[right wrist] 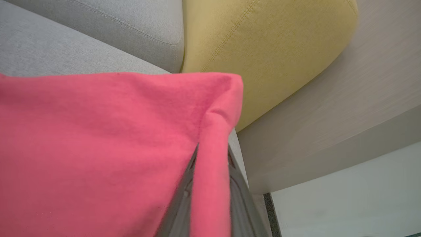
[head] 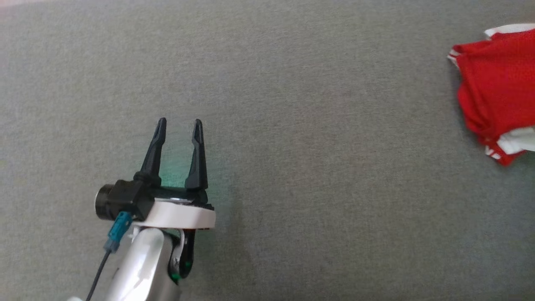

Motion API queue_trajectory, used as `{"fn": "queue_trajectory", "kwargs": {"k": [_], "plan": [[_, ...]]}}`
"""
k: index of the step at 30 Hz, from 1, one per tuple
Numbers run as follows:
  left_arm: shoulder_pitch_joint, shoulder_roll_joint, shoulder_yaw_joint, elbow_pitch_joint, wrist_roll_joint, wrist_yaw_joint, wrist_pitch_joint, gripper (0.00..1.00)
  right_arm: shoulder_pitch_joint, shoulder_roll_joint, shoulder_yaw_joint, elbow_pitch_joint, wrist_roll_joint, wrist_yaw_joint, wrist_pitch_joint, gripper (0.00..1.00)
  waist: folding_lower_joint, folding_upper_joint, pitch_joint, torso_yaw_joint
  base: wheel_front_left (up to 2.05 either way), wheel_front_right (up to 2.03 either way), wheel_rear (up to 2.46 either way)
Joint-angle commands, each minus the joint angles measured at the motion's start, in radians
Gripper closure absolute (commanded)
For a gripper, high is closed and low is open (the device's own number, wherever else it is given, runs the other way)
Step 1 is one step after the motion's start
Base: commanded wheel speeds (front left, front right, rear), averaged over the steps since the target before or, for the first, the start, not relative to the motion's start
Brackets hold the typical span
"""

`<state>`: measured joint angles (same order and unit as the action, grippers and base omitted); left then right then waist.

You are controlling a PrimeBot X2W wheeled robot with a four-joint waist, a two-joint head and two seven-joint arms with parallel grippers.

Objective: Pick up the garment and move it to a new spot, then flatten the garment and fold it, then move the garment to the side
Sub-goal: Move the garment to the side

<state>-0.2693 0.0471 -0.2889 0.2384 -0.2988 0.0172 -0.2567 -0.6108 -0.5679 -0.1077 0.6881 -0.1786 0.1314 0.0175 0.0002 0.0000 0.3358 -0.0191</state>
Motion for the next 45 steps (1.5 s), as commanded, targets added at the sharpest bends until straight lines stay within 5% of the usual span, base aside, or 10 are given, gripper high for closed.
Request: {"fn": "queue_trajectory", "kwargs": {"k": [1,6,7,8,22,34,45], "plan": [[-0.037,0.003,0.035,-0.035,0.004,-0.004,-0.005,0.00,-0.015,-0.042,-0.008,-0.024,-0.019,-0.001,-0.007,1.00,-0.0002,0.0000,0.009,0.011,0.00,0.00,0.00],[-0.038,0.003,0.039,-0.038,0.002,-0.004,-0.005,0.00,-0.012,-0.024,-0.048,-0.020,-0.036,-0.001,-0.001,1.00,-0.0002,0.0000,0.011,0.013,0.00,0.00,0.00],[-0.038,0.003,0.040,-0.038,0.002,-0.004,-0.005,0.00,-0.012,-0.017,-0.058,-0.023,-0.039,-0.001,0.001,0.65,-0.0002,0.0000,0.010,0.012,0.00,0.00,0.00],[-0.037,0.003,0.041,-0.037,0.000,-0.003,-0.005,0.00,-0.014,-0.008,-0.074,-0.028,-0.041,-0.001,0.003,0.00,-0.0002,0.0000,0.007,0.011,0.00,0.00,0.00],[-0.013,0.003,0.042,-0.028,-0.004,0.000,-0.005,0.00,0.034,0.183,-0.067,-0.286,-0.041,-0.001,-0.013,0.00,-0.0002,0.0000,-0.134,0.004,0.00,0.00,0.00],[0.046,0.003,0.042,-0.035,-0.011,0.010,-0.005,0.00,0.245,0.483,0.009,-0.558,0.150,-0.001,-0.083,0.00,-0.0002,0.0000,-0.272,0.034,0.00,0.00,0.00],[0.123,0.003,0.063,-0.062,-0.002,0.024,-0.005,0.00,0.473,0.517,0.104,-0.465,0.379,-0.001,-0.261,0.00,-0.0002,0.0000,-0.302,0.036,0.00,0.00,0.00]]}}
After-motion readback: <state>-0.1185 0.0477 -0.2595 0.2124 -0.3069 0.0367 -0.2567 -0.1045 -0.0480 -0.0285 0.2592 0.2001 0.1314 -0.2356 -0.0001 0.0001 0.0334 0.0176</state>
